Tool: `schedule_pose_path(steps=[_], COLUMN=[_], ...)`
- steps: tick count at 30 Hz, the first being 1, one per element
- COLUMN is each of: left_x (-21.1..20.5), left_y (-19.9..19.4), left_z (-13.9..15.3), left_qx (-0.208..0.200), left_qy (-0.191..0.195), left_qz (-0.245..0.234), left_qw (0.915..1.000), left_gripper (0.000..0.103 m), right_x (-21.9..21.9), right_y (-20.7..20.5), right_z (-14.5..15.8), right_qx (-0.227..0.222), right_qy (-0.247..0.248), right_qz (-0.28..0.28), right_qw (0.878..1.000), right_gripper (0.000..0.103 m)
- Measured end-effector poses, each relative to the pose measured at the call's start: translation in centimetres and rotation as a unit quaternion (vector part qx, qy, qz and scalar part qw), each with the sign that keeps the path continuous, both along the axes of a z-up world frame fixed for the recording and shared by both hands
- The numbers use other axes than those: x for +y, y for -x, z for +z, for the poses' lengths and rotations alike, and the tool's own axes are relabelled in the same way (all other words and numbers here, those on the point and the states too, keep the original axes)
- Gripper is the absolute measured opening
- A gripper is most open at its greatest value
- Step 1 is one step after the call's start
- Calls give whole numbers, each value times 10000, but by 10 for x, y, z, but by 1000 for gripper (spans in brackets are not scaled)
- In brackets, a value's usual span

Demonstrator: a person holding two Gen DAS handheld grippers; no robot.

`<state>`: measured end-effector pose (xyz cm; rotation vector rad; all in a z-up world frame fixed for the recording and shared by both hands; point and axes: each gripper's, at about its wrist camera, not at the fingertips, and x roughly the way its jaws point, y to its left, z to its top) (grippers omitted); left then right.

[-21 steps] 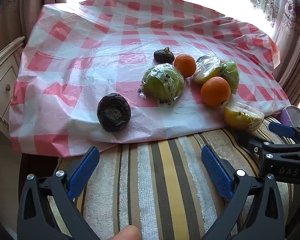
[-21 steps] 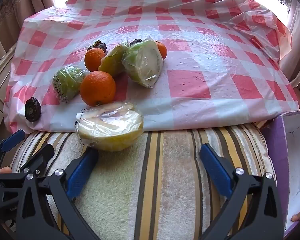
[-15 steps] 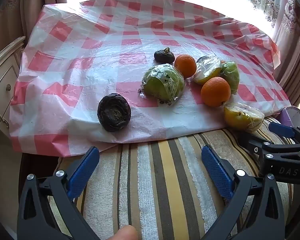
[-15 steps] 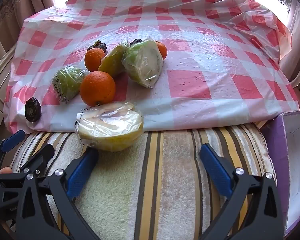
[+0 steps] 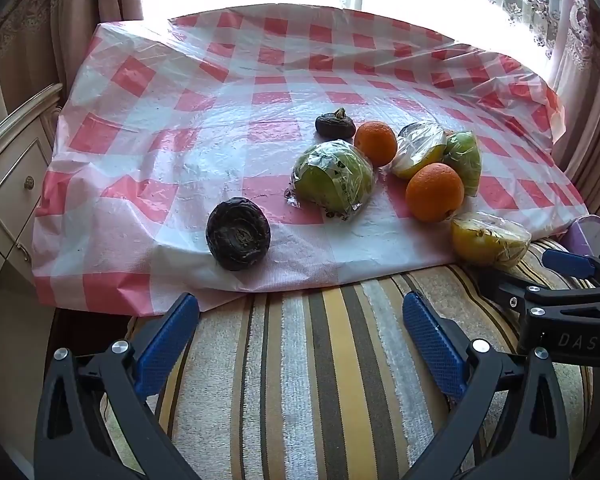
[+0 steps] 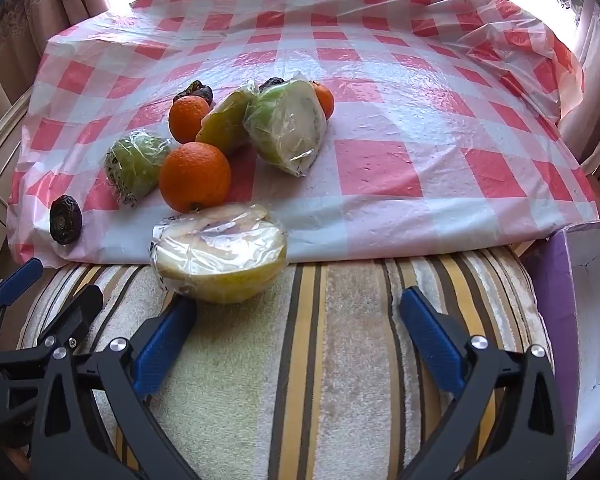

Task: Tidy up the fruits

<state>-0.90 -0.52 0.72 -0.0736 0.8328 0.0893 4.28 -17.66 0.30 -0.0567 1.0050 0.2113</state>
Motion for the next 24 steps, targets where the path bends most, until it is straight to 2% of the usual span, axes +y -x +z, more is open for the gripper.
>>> schedule_pose_path(steps=[24], left_x=[-5], left_y=[1], left_z=[0], left_qx=[-47], left_qy=[-53], left_qz=[63], left_qw=[10000], left_gripper=[98], right_x=[-2], right_y=[3], right_z=[0], right_qx=[-137], right_qy=[-79], right_qz=[-24], right_qw=[9999], right_gripper=[102])
